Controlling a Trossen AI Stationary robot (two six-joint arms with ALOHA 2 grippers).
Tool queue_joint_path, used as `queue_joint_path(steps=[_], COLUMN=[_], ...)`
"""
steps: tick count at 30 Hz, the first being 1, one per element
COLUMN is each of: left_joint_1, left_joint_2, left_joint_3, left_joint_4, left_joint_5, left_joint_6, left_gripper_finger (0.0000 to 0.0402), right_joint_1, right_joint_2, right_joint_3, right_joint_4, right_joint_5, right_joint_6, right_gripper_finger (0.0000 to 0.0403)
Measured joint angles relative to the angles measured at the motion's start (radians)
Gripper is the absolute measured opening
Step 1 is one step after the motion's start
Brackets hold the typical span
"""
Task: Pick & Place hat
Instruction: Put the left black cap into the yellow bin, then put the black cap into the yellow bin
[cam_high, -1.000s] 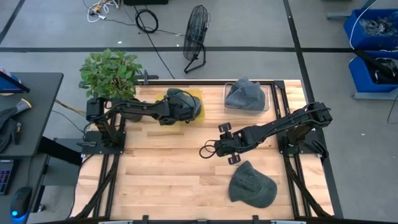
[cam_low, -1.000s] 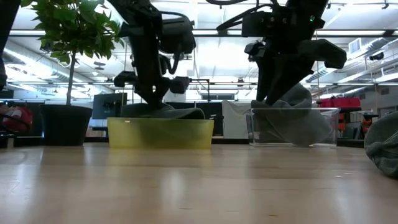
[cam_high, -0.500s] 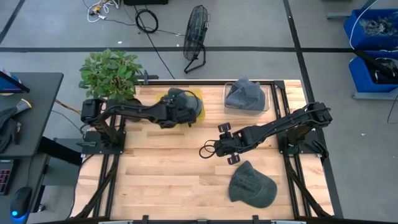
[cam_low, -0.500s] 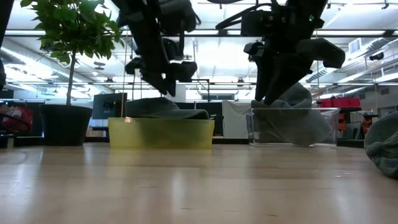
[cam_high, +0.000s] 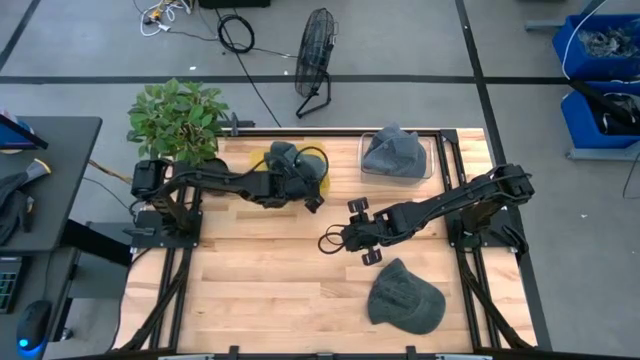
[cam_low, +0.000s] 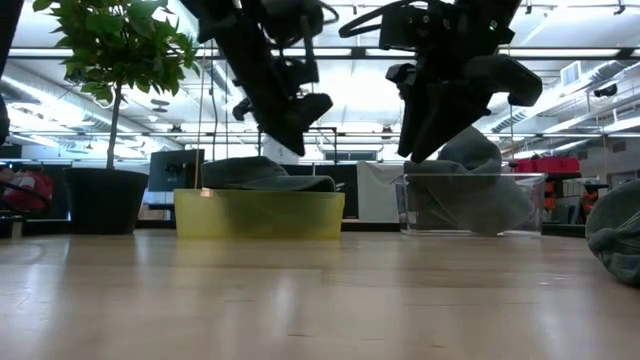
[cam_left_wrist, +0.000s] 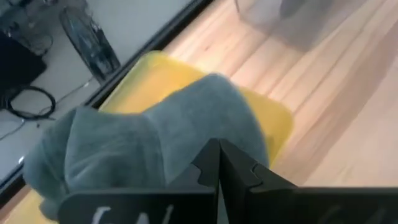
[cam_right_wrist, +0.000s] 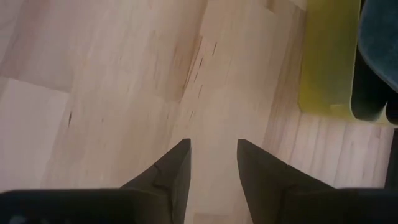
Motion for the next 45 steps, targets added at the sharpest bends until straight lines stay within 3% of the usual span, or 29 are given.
queue_joint_path(steps=[6, 13, 19, 25, 29, 37, 43, 45], left_joint_1=[0.061, 0.107, 0.129, 0.140, 0.122, 0.044, -0.029, -0.042], left_joint_2=[0.071, 0.126, 0.128, 0.132, 0.132, -0.024, -0.150, -0.174], left_joint_3=[0.001, 0.005, 0.004, 0.000, 0.000, 0.000, 0.001, 0.001], left_joint_4=[0.022, 0.032, 0.039, 0.031, 0.030, 0.034, 0.037, 0.033], left_joint_5=[0.139, 0.130, 0.031, 0.112, 0.109, 0.054, 0.056, 0.055], left_joint_6=[-0.005, -0.053, -0.053, -0.066, -0.026, 0.056, 0.160, 0.184], left_gripper_finger=[0.0006, 0.0005, 0.0005, 0.0005, 0.0005, 0.0005, 0.0007, 0.0013], right_joint_1=[0.000, 0.000, 0.000, 0.000, 0.000, 0.035, 0.107, 0.128], right_joint_2=[0.000, 0.000, 0.000, 0.000, 0.000, -0.009, -0.010, -0.011], right_joint_3=[0.000, 0.000, 0.000, 0.000, 0.000, 0.005, 0.105, 0.143], right_joint_4=[0.000, -0.001, -0.001, -0.001, -0.001, -0.048, -0.270, -0.319], right_joint_5=[0.000, 0.000, 0.000, 0.000, 0.000, -0.078, -0.117, -0.198], right_joint_6=[0.001, 0.000, 0.000, 0.000, 0.000, 0.039, 0.117, 0.163], right_gripper_finger=[0.0134, 0.0134, 0.0134, 0.0134, 0.0134, 0.0134, 0.0134, 0.0134])
